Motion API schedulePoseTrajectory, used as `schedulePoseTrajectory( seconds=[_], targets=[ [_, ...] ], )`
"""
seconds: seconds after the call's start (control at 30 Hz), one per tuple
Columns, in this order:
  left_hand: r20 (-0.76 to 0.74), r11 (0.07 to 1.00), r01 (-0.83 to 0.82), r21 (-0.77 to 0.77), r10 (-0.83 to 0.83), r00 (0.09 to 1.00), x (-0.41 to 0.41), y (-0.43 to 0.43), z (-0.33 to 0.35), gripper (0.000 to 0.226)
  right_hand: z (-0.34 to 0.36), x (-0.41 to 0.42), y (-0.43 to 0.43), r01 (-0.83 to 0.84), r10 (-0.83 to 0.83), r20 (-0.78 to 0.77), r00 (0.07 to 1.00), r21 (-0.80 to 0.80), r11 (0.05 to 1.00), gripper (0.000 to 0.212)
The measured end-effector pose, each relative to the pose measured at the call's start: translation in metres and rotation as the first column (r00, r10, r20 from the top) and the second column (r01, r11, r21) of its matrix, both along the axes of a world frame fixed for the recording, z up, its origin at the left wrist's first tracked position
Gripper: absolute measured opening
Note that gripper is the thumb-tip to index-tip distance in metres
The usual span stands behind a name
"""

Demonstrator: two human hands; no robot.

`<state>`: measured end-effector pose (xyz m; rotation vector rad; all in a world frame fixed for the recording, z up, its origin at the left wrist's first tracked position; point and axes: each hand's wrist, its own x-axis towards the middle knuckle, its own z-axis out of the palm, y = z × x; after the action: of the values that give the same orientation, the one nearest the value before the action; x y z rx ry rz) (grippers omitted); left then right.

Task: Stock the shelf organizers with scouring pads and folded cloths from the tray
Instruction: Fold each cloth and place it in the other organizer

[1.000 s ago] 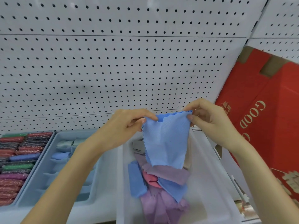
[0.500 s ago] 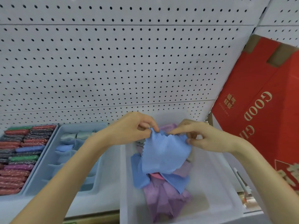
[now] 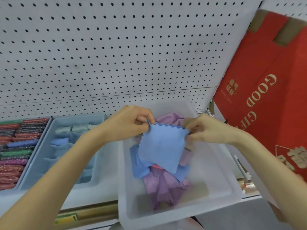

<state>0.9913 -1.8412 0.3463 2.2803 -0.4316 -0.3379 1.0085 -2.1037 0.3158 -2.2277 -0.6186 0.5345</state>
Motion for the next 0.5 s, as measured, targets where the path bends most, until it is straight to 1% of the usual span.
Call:
schedulePoseTrajectory(
  seconds=[0.03,0.07,0.1,0.17,0.27,0.37,0.43,0.5],
  targets=[
    [0.012,1.0,-0.019,-0.015,0.019,1.0,0.0,0.0,-0.001,0.029,0.001,0.0,-0.001,0.024,-0.024,0.014,1.0,0.019,1.0,0.031],
    [0.02,0.998,-0.038,-0.039,0.039,0.999,0.0,0.0,-0.003,0.023,0.003,0.001,-0.001,0.055,-0.056,0.033,0.998,0.053,0.997,0.032],
    [0.025,0.995,-0.062,-0.072,0.064,0.998,0.0,0.001,-0.004,0.019,0.005,0.002,-0.001,0.1,-0.106,0.052,0.993,0.108,0.989,0.027],
    [0.012,0.981,-0.112,-0.159,0.115,0.993,0.001,0.002,-0.006,0.018,0.011,0.003,0.0,0.196,-0.221,0.089,0.971,0.225,0.954,0.015],
    [-0.042,0.935,-0.174,-0.308,0.169,0.985,-0.001,0.0,-0.005,0.015,0.02,0.003,0.006,0.278,-0.337,0.115,0.934,0.356,0.892,0.012],
    [-0.055,0.89,-0.224,-0.397,0.22,0.974,0.001,-0.004,-0.002,0.016,0.026,0.003,0.014,0.338,-0.428,0.142,0.892,0.42,0.842,0.014],
    [-0.05,0.865,-0.246,-0.437,0.25,0.967,0.002,-0.005,0.0,0.01,0.03,0.005,0.018,0.362,-0.472,0.161,0.867,0.447,0.818,0.015],
    [-0.026,0.848,-0.264,-0.46,0.285,0.958,0.003,-0.007,0.002,0.011,0.034,0.007,0.02,0.377,-0.508,0.189,0.841,0.468,0.799,0.015]
  ],
)
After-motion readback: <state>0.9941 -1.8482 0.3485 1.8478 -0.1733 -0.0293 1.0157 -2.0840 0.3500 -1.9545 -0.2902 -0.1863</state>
